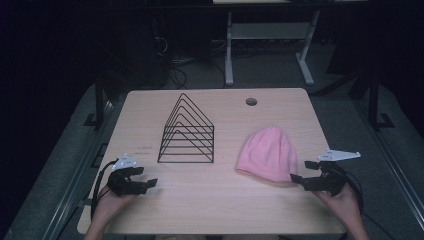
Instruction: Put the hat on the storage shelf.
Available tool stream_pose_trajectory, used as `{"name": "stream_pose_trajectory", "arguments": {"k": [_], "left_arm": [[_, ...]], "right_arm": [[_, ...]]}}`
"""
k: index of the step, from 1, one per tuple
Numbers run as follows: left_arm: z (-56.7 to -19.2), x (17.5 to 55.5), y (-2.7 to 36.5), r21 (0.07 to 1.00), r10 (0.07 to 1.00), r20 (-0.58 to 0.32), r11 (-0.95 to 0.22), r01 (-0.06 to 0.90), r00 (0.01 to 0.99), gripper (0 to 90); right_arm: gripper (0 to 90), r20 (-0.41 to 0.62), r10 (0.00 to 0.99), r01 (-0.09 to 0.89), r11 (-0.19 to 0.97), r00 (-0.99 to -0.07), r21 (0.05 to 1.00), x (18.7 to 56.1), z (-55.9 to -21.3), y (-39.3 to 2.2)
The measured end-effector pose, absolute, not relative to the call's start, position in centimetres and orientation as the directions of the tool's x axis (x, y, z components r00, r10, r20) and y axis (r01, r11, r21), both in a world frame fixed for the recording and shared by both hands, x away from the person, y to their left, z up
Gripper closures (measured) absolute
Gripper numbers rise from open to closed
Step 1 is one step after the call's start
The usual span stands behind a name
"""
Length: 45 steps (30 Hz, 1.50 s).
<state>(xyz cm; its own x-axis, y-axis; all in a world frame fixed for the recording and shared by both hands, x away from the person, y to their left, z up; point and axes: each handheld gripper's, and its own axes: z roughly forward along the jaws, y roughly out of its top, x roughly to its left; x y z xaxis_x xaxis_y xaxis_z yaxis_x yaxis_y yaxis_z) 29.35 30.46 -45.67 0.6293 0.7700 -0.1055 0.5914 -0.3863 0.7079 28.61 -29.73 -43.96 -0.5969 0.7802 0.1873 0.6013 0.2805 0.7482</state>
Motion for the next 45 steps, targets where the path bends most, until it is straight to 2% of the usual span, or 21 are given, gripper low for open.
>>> {"name": "stream_pose_trajectory", "arguments": {"k": [22,45], "left_arm": [[-45.7,29.3,30.0,0.703,0.784,-0.108,-0.374,0.605,0.611,22.8],[-45.7,29.2,30.3,0.704,0.796,-0.101,-0.366,0.609,0.596,22.9]], "right_arm": [[16.2,0.221,0.740,0.617,0.314,-0.635,0.721,33.6,-42.7,-29.9],[18.5,0.269,0.744,0.678,0.317,-0.611,0.663,41.0,-42.2,-28.9]]}}
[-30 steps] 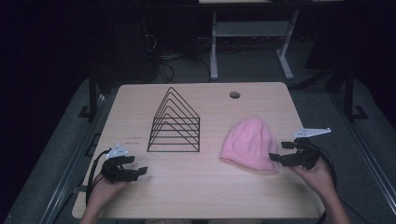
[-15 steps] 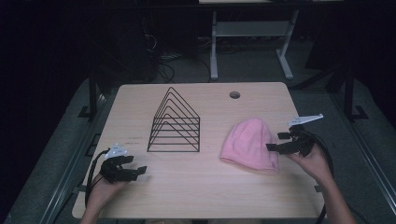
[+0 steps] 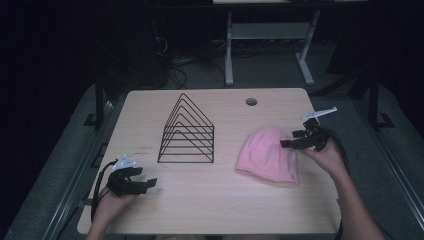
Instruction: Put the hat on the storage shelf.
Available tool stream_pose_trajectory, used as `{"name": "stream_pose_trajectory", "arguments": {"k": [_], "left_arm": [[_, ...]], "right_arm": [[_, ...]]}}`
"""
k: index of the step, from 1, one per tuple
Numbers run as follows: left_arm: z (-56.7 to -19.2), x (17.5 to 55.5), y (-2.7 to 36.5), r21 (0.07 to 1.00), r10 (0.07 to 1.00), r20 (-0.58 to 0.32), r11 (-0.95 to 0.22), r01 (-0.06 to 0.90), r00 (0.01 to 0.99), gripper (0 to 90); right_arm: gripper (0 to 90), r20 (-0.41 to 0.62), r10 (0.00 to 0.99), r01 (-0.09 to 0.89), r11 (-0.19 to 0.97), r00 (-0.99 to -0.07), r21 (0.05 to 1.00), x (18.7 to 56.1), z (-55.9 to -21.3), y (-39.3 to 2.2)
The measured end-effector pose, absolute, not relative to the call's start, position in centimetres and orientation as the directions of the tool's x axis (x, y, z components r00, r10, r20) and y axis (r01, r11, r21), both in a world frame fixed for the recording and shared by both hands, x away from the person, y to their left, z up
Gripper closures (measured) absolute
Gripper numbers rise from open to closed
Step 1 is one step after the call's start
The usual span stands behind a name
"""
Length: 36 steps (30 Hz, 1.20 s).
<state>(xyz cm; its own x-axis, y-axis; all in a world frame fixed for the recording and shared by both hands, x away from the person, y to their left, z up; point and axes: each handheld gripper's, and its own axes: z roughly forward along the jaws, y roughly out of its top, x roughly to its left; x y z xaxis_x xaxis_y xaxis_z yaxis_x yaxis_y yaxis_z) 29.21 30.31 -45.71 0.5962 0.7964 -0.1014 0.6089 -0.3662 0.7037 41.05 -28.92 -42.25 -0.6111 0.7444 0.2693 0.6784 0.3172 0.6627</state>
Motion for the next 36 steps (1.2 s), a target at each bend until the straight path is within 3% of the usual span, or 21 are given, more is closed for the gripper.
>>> {"name": "stream_pose_trajectory", "arguments": {"k": [10,11,19,36], "left_arm": [[-45.7,29.1,30.4,0.705,0.797,-0.115,-0.354,0.614,0.592,22.9],[-45.8,29.1,30.4,0.706,0.797,-0.115,-0.354,0.614,0.593,22.9],[-45.7,29.0,30.5,0.709,0.799,-0.123,-0.345,0.615,0.589,22.9],[-45.7,29.1,30.7,0.708,0.791,-0.124,-0.352,0.612,0.598,22.9]], "right_arm": [[24.4,0.292,0.748,0.713,0.325,-0.596,0.621,44.1,-42.9,-27.9],[28.5,0.297,0.750,0.719,0.321,-0.591,0.617,44.5,-43.2,-27.8],[34.9,0.304,0.759,0.741,0.326,-0.575,0.588,45.3,-44.3,-27.7],[57.7,0.367,0.753,0.780,0.298,-0.546,0.550,46.7,-45.5,-27.5]]}}
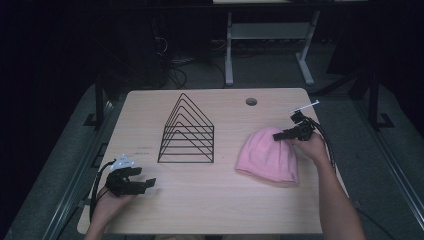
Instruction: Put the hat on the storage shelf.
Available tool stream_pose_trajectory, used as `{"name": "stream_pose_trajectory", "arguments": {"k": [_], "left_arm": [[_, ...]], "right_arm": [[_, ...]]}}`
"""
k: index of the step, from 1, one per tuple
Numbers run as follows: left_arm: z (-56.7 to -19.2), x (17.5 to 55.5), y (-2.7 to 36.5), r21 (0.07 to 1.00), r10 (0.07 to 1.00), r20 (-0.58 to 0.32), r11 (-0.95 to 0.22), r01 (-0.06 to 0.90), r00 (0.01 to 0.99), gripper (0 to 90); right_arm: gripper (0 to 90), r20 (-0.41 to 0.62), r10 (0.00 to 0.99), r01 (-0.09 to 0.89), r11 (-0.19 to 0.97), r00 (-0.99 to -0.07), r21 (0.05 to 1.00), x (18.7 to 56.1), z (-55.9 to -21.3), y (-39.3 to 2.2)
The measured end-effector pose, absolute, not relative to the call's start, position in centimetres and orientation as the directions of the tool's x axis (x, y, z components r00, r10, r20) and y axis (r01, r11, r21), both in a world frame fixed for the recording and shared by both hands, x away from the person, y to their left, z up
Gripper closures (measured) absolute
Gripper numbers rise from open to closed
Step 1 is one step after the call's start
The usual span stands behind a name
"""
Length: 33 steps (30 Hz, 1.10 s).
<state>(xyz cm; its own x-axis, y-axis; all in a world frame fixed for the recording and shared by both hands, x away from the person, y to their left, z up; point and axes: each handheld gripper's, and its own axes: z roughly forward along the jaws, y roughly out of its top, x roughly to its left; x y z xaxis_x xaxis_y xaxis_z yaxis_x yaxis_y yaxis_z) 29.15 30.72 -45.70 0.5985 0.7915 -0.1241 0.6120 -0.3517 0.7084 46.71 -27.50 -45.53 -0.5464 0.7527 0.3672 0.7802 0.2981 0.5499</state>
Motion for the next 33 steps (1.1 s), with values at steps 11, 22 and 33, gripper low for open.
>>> {"name": "stream_pose_trajectory", "arguments": {"k": [11,22,33], "left_arm": [[-45.8,29.4,30.6,0.706,0.782,-0.124,-0.363,0.608,0.610,23.0],[-45.8,29.6,30.8,0.704,0.775,-0.122,-0.373,0.604,0.620,23.0],[-45.8,29.8,30.7,0.708,0.767,-0.129,-0.373,0.600,0.629,23.0]], "right_arm": [[69.5,0.387,0.760,0.799,0.277,-0.523,0.534,46.7,-45.9,-27.4],[80.2,0.402,0.752,0.794,0.258,-0.523,0.551,46.2,-45.6,-27.4],[81.1,0.388,0.730,0.748,0.249,-0.562,0.615,45.1,-43.0,-27.4]]}}
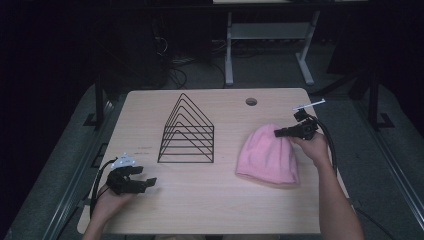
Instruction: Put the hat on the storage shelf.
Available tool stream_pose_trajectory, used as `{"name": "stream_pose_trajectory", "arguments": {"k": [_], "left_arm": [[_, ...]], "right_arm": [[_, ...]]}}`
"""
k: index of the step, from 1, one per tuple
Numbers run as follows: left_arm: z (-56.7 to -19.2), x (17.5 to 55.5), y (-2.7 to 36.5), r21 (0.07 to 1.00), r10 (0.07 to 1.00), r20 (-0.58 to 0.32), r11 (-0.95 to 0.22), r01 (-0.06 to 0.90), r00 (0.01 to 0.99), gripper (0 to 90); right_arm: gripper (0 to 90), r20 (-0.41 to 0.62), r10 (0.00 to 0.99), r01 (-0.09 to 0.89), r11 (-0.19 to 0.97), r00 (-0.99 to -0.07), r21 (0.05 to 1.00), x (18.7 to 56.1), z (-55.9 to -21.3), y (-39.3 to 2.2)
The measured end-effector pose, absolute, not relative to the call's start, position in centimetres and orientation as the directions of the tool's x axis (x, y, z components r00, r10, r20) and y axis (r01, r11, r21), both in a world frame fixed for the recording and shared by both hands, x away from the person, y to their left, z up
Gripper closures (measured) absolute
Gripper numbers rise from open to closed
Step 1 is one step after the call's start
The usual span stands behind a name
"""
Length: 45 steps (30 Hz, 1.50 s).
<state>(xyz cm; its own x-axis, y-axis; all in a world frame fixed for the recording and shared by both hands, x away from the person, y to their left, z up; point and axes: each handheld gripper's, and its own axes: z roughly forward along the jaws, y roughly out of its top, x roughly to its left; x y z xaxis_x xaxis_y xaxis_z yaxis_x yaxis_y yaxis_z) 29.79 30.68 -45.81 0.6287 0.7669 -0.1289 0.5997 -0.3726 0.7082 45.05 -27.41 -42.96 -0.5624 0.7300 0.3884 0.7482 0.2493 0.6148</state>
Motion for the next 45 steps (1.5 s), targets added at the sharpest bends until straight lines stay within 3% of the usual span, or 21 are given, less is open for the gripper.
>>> {"name": "stream_pose_trajectory", "arguments": {"k": [15,45], "left_arm": [[-45.7,29.8,30.8,0.710,0.766,-0.130,-0.372,0.598,0.630,23.0],[-44.9,29.6,31.3,0.721,0.753,-0.146,-0.362,0.590,0.641,23.1]], "right_arm": [[81.7,0.391,0.683,0.679,0.210,-0.616,0.704,43.0,-39.5,-27.3],[81.9,0.224,0.609,0.487,0.308,-0.761,0.817,40.4,-29.1,-22.5]]}}
